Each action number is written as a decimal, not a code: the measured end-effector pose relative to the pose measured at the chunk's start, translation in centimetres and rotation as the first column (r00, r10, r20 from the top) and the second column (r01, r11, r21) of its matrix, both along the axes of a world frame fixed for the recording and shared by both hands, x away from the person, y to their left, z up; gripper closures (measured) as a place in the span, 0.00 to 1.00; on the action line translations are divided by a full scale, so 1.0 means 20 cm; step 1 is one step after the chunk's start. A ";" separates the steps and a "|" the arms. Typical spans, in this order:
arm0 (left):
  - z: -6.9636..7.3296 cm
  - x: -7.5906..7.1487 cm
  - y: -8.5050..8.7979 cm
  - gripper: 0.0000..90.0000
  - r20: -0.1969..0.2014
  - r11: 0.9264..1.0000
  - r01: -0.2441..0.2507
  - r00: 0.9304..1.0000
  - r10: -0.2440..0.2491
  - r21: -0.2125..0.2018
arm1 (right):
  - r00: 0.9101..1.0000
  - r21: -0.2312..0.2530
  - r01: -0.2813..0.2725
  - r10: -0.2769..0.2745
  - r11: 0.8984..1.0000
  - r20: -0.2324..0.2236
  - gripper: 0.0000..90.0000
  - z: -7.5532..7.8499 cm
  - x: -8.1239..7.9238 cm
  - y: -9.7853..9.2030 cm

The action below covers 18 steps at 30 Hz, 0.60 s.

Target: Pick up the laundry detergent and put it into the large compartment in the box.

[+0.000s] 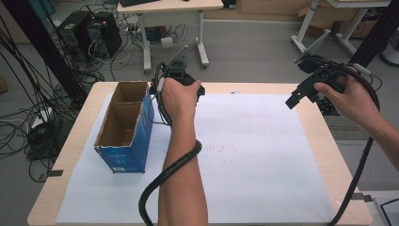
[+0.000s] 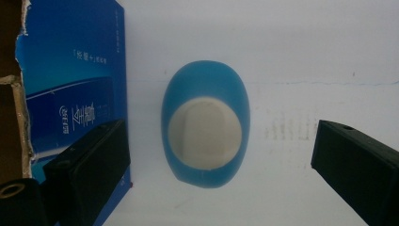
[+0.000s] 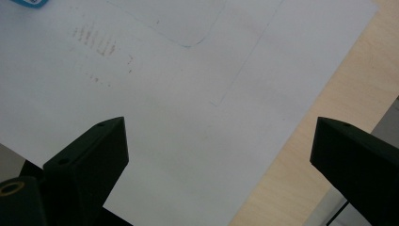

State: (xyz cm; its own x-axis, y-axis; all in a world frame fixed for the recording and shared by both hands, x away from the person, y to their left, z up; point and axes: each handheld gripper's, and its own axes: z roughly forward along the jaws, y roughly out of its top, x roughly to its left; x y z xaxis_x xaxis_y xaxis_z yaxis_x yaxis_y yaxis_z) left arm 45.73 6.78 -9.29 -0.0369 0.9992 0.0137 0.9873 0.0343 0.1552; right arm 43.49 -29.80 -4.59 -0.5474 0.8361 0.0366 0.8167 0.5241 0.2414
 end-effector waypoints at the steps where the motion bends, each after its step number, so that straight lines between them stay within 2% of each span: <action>1: -0.02 0.01 0.00 0.06 -0.007 1.000 0.002 1.000 -0.002 -0.001 | 1.000 0.021 0.005 -0.005 1.000 -0.024 0.05 0.00 0.02 -0.02; 10: -0.06 0.04 0.00 0.07 -0.017 1.000 0.012 1.000 -0.012 -0.005 | 0.999 0.019 0.021 -0.020 1.000 -0.034 0.05 -0.02 0.03 -0.02; 13: -0.07 0.05 -0.01 0.12 -0.018 1.000 0.017 1.000 -0.017 -0.001 | 0.999 0.018 0.020 -0.019 1.000 -0.034 0.05 -0.02 0.03 -0.02; 18: -0.08 0.05 -0.02 0.14 -0.018 1.000 0.015 1.000 -0.015 0.008 | 0.999 0.019 0.017 -0.016 1.000 -0.036 0.05 -0.02 0.03 -0.02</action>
State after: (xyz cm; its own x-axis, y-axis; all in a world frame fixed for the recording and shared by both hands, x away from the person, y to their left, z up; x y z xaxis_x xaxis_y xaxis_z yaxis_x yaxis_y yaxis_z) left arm 46.81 6.47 -10.88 -0.0218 0.9995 0.0224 0.9902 0.0185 0.1381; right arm 44.06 -30.25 -4.94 -0.5314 0.8440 0.0719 0.8335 0.5059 0.2220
